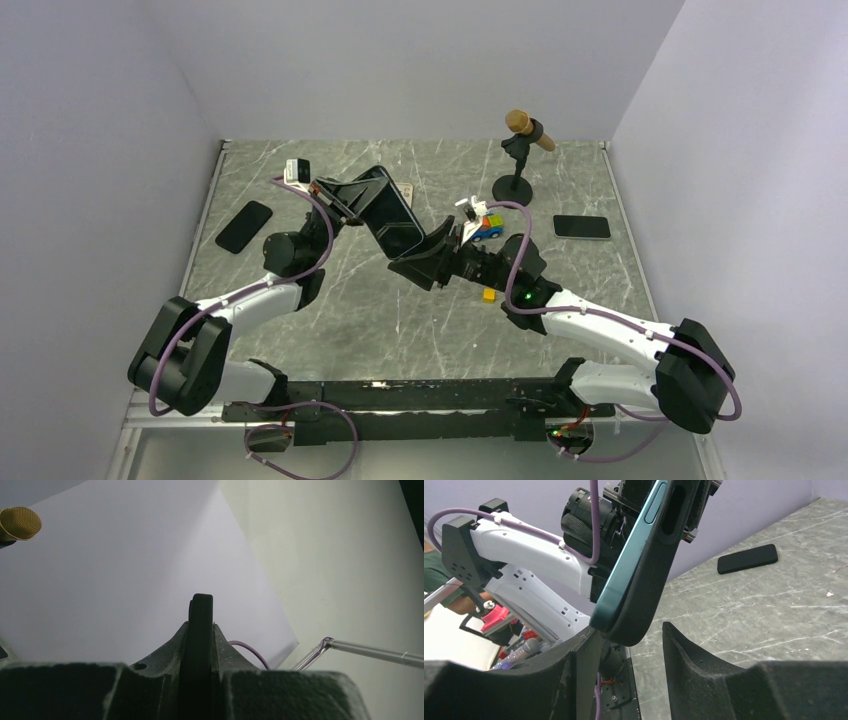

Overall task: Take the phone out of the phone case
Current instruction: Remove the phone case from the phone.

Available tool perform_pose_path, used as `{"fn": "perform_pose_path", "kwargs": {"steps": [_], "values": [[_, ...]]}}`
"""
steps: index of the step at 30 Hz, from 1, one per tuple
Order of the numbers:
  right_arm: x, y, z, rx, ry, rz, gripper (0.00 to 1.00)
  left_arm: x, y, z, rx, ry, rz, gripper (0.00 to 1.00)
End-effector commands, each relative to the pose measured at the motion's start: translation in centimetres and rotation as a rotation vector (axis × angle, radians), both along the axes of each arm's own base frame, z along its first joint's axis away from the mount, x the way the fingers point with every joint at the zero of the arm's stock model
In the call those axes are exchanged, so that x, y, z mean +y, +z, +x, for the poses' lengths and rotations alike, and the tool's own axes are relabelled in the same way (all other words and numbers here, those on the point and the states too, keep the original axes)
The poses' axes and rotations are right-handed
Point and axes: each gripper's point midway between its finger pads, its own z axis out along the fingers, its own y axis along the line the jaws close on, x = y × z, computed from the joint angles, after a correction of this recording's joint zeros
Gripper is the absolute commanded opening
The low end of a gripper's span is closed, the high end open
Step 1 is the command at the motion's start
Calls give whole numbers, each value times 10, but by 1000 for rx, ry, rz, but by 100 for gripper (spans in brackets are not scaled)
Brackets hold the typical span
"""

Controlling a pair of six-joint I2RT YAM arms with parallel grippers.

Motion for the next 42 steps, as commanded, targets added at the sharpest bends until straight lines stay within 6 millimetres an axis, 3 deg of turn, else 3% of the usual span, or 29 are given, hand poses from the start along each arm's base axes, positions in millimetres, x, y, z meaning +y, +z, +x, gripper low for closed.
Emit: {"fn": "perform_pose_path", "kwargs": {"steps": [1,12,29,32,37,42], "values": [[3,30,-4,-93,9,54,52,20,59,-38,-223,-20,-156,0],[4,38,-12,-147,20,80,55,19,60,-39,-218,-35,-162,0],[2,41,4,-130,-60,108,54,20,67,-45,-226,-56,-181,0],[0,34,13,-115,-110,84,48,21,71,-48,-234,-59,-189,0],[-8,14,35,-112,-243,14,28,23,76,-55,-241,-74,-204,0],[-17,-25,68,-179,-386,-169,4,29,72,-71,-235,-107,-207,0]]}}
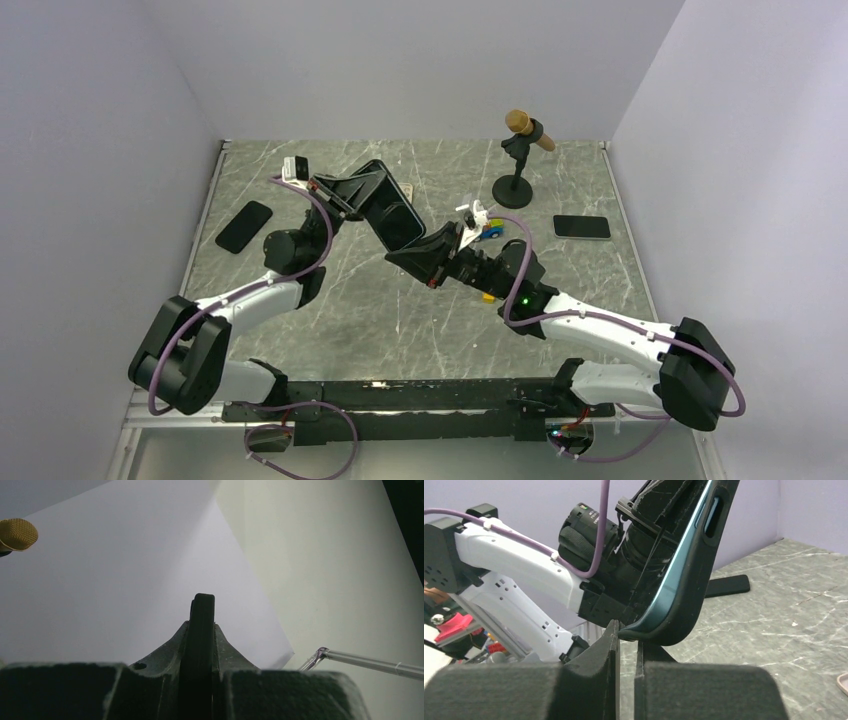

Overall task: Take the phone out of the phone case
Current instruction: Remove the phone case from the phone.

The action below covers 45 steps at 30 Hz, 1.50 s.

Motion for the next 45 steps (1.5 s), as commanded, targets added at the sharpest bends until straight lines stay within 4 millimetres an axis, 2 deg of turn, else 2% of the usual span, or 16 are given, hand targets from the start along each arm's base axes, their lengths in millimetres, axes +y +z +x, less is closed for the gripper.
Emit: {"fn": "perform_pose_path", "kwargs": {"steps": [1,4,7,14,20,27,28,30,32,35,37,39,41,45], "values": [[-21,-48,64,-52,-292,-203,0,30,60,-78,-248,-106,-165,0],[-21,-60,61,-83,-215,-217,0,35,62,-90,-259,-121,-173,0],[-23,-62,54,-76,-78,-164,0,37,65,-100,-268,-153,-178,0],[-17,-73,42,-54,160,-112,0,42,89,-126,-356,-216,-189,0],[-8,-65,27,-87,295,-93,0,41,86,-124,-315,-256,-198,0],[-10,-62,37,-66,234,-123,0,35,77,-115,-283,-257,-184,0],[-11,-62,38,-36,215,-120,2,34,75,-113,-284,-250,-179,0],[-18,-73,46,76,134,-152,25,30,72,-112,-318,-228,-136,0],[-27,-85,43,168,89,-183,45,28,66,-107,-342,-195,-92,0],[-43,-108,32,312,38,-242,65,29,51,-91,-335,-147,-31,0],[-53,-115,22,409,29,-267,69,32,41,-81,-330,-117,12,0],[-59,-112,13,500,43,-272,70,33,33,-72,-335,-95,56,0],[-60,-98,3,543,80,-267,68,32,27,-68,-356,-82,105,0],[-57,-48,-13,526,167,-177,66,25,14,-63,-373,-75,188,0]]}}
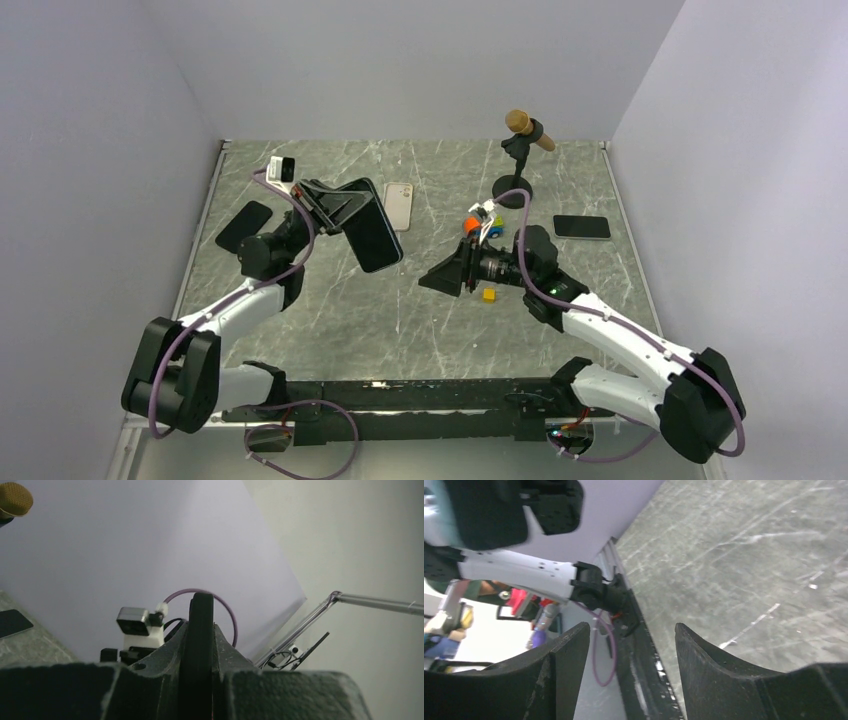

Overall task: Take the phone out of the phone case
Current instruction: Remove the phone case from the phone.

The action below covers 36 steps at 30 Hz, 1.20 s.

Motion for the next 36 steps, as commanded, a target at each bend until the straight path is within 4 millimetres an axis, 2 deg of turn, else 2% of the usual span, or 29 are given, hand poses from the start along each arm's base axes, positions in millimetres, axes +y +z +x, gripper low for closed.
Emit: {"fn": "perform_pose_path", "kwargs": {"steps": [1,4,8,11,13,18,23,36], "values": [[2,64,-16,43,59,123,66,1,21,-33,-251,-15,30,0],[11,88,-21,36,137,197,65,0,13,-33,-247,0,56,0],[20,104,-17,28,180,258,65,1,4,-35,-231,16,78,0],[24,112,-20,27,216,305,57,1,-1,-36,-221,29,99,0],[26,113,-25,23,238,316,52,1,-3,-37,-223,37,115,0],[31,113,-32,-4,229,285,48,-1,-7,-38,-235,60,161,0],[46,113,-48,-26,256,251,47,-1,-10,-35,-227,83,182,0],[43,108,-48,-38,216,204,48,1,-10,-36,-221,102,193,0]]}}
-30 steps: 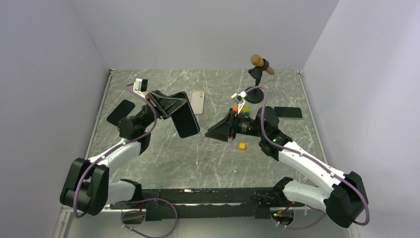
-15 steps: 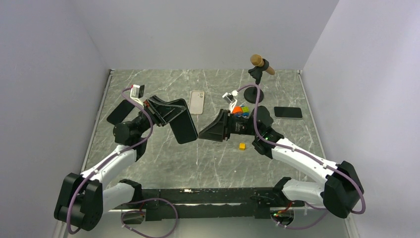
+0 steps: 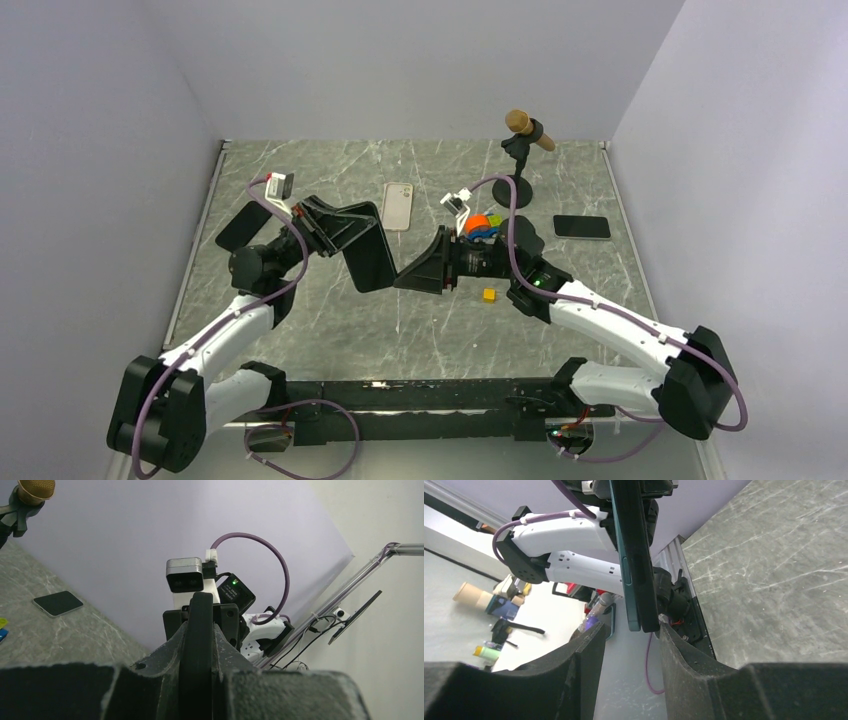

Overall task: Take the phone out of the phone case
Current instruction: Remove the phone case from the phone.

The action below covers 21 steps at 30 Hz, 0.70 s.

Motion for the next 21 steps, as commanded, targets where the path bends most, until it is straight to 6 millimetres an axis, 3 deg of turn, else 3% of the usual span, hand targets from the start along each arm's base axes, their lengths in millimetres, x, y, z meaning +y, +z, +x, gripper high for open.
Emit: {"fn": "perform_pose_path", "kwargs": {"steps": [1,9,16,21], "values": [[-6,30,-6,-92,-15,48,50,7,19,-7,-90,48,-13,0],[-8,33,-17,-91,18,76,53,7,16,-5,-87,86,34,0],[3,32,-11,-91,32,94,52,7,21,-6,-92,77,31,0],[6,20,-1,-90,-9,34,52,8,24,-11,-101,69,17,0]]}}
